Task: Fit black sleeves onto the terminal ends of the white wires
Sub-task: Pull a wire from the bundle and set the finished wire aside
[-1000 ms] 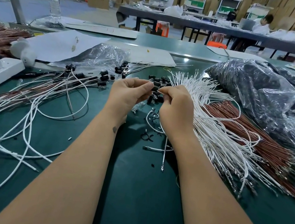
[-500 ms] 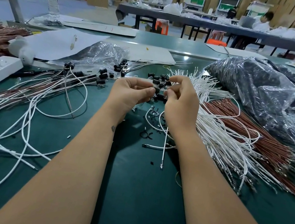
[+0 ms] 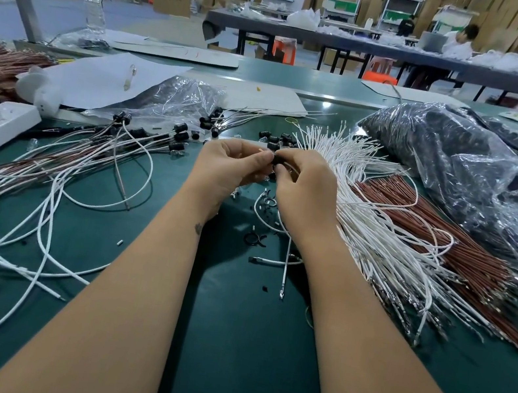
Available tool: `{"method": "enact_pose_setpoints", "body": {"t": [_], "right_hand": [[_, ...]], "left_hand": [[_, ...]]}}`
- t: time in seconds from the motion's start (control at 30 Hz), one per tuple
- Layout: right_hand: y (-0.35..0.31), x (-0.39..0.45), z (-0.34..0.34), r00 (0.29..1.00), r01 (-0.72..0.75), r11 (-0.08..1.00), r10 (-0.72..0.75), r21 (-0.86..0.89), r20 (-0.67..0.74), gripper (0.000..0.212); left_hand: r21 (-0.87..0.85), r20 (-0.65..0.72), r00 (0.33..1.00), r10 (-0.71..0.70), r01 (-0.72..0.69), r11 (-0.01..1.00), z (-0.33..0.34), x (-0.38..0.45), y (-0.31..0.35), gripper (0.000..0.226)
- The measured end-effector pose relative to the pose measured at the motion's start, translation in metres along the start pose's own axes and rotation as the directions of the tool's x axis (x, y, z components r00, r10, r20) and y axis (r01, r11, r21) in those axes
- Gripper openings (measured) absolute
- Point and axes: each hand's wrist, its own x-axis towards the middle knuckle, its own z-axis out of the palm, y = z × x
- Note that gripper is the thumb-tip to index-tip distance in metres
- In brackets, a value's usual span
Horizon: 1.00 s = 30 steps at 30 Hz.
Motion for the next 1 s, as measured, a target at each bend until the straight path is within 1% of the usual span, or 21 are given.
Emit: {"method": "enact_pose_setpoints", "body": {"t": [0.13, 0.23, 0.3, 0.37, 0.4, 0.43, 0.5, 0.53, 0.57, 0.6, 0.63, 0.67, 0.7, 0.73, 0.77, 0.8, 0.83, 0.87, 0.97, 1.0], "right_hand": [[-0.001, 0.0, -0.001, 1.0, 0.014, 0.999, -0.013, -0.029, 0.016, 0.019], [-0.003, 0.0, -0.002, 0.999, 0.043, 0.991, -0.04, -0.129, 0.025, 0.016], [-0.002, 0.001, -0.003, 0.999, 0.037, 0.976, -0.037, -0.217, 0.007, 0.015], [0.001, 0.001, -0.006, 0.999, 0.022, 0.96, -0.029, -0.279, -0.02, 0.014], [0.002, 0.001, -0.007, 0.999, 0.012, 0.947, -0.027, -0.321, -0.042, 0.014], [0.003, 0.001, -0.009, 0.997, 0.0, 0.928, -0.029, -0.374, -0.072, 0.015], [0.004, 0.003, -0.012, 0.988, -0.035, 0.889, -0.039, -0.457, -0.152, 0.018], [0.005, 0.004, -0.013, 0.981, -0.053, 0.88, -0.041, -0.472, -0.188, 0.02], [0.005, 0.005, -0.014, 0.978, -0.066, 0.878, -0.039, -0.475, -0.207, 0.021], [0.005, 0.005, -0.014, 0.977, -0.068, 0.878, -0.036, -0.473, -0.208, 0.021], [0.005, 0.004, -0.013, 0.98, -0.058, 0.881, -0.039, -0.469, -0.194, 0.019], [0.004, 0.003, -0.012, 0.984, -0.036, 0.887, -0.048, -0.461, -0.171, 0.017], [0.003, 0.002, -0.01, 0.988, -0.009, 0.893, -0.062, -0.45, -0.143, 0.015], [0.002, 0.001, -0.008, 0.99, 0.017, 0.901, -0.076, -0.434, -0.118, 0.014], [0.001, 0.001, -0.006, 0.991, 0.039, 0.908, -0.088, -0.417, -0.101, 0.015], [0.001, 0.001, -0.005, 0.991, 0.052, 0.914, -0.098, -0.403, -0.094, 0.015], [0.001, 0.002, -0.005, 0.99, 0.057, 0.917, -0.103, -0.394, -0.096, 0.016], [0.002, 0.002, -0.005, 0.99, 0.054, 0.922, -0.101, -0.384, -0.101, 0.016], [0.003, 0.003, -0.006, 0.994, 0.048, 0.942, -0.078, -0.333, -0.077, 0.015], [0.002, 0.002, -0.006, 0.995, 0.061, 0.943, -0.083, -0.326, -0.054, 0.015]], "left_hand": [[0.033, -0.006, 0.999, 0.053, -0.053, 0.998, 0.0, 0.0, 0.002, 0.013], [-0.011, -0.044, 0.998, 0.045, -0.046, 0.999, 0.001, -0.001, 0.005, 0.014], [-0.028, -0.131, 0.991, 0.027, -0.031, 0.999, -0.001, 0.0, 0.006, 0.013], [-0.011, -0.278, 0.961, 0.008, -0.012, 1.0, -0.006, 0.002, 0.006, 0.013], [0.007, -0.367, 0.93, 0.007, -0.005, 1.0, -0.01, 0.005, 0.006, 0.013], [0.037, -0.466, 0.884, 0.017, 0.001, 0.999, -0.014, 0.007, 0.005, 0.013], [0.123, -0.661, 0.749, 0.044, 0.05, 0.991, -0.021, 0.012, 0.005, 0.01], [0.174, -0.725, 0.685, 0.072, 0.082, 0.981, -0.022, 0.012, 0.006, 0.008], [0.274, -0.757, 0.637, 0.145, 0.109, 0.955, -0.023, 0.011, 0.007, 0.014], [0.433, -0.738, 0.614, 0.28, 0.113, 0.894, -0.023, 0.008, 0.008, 0.023], [0.611, -0.642, 0.617, 0.456, 0.052, 0.79, -0.021, 0.004, 0.009, 0.029], [0.749, -0.48, 0.643, 0.597, -0.054, 0.66, -0.016, 0.001, 0.01, 0.032], [0.822, -0.294, 0.681, 0.67, -0.177, 0.541, -0.009, -0.003, 0.009, 0.031], [0.845, -0.118, 0.723, 0.681, -0.287, 0.451, -0.001, -0.004, 0.007, 0.028], [0.842, 0.029, 0.757, 0.652, -0.37, 0.392, 0.007, -0.004, 0.005, 0.025], [0.835, 0.127, 0.788, 0.603, -0.413, 0.363, 0.013, -0.004, 0.002, 0.024], [0.831, 0.18, 0.812, 0.555, -0.427, 0.356, 0.018, -0.004, -0.001, 0.023], [0.826, 0.196, 0.83, 0.522, -0.426, 0.369, 0.022, -0.002, -0.004, 0.023], [0.788, 0.142, 0.866, 0.48, -0.393, 0.474, 0.021, 0.001, -0.008, 0.02], [0.784, 0.124, 0.872, 0.474, -0.379, 0.492, 0.019, 0.002, -0.008, 0.019]]}}
